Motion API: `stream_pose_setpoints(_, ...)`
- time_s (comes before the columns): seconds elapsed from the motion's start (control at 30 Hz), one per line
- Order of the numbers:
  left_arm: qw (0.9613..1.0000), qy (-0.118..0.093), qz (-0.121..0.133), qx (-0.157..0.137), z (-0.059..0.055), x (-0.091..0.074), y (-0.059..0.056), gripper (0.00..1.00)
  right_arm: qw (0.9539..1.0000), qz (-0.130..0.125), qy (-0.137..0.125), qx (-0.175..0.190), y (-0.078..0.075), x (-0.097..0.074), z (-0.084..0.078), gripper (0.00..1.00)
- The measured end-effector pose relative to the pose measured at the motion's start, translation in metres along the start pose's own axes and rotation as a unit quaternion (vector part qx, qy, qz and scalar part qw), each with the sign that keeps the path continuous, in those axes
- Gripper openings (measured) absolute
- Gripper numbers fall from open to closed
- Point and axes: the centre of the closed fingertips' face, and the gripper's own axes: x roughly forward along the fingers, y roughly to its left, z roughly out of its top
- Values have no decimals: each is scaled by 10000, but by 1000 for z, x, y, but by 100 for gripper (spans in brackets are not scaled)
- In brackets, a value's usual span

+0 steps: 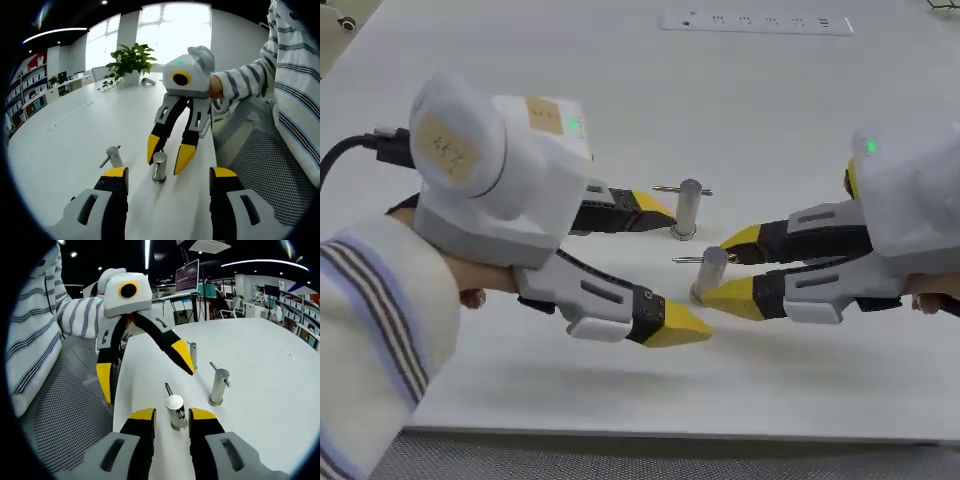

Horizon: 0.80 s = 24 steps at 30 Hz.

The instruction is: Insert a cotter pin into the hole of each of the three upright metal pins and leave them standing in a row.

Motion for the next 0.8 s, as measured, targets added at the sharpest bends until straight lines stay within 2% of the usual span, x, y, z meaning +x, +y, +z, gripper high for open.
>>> stream_pose_setpoints(0.07, 9999, -79, 61, -127, -2, -2, 0, 75, 9999, -14, -91, 118, -1, 2, 0, 22)
stream_pose_setpoints(0.13, 9993, -179, 228, -248, -4, -5, 4, 83, 9997, -11, -156, 180, -3, 3, -1, 22)
stream_pose_setpoints(0.2, 9985, -184, 446, -263, -9, -7, 11, 90, 9995, 1, -163, 260, -3, 5, -3, 21)
stream_pose_setpoints(0.3, 9974, -138, 614, -339, -17, -13, 17, 98, 9994, 15, -149, 297, -3, 8, -6, 21)
stream_pose_setpoints(0.5, 9957, -187, 697, -584, -24, -24, 16, 99, 9994, 56, -129, 322, -2, 13, -10, 20)
stream_pose_setpoints(0.7, 9952, -18, 721, -668, -35, -29, 10, 99, 9994, 90, -156, 283, -2, 17, -9, 18)
stream_pose_setpoints(0.8, 9945, 39, 832, -638, -39, -32, 9, 99, 9996, 70, -114, 235, -3, 19, -11, 16)
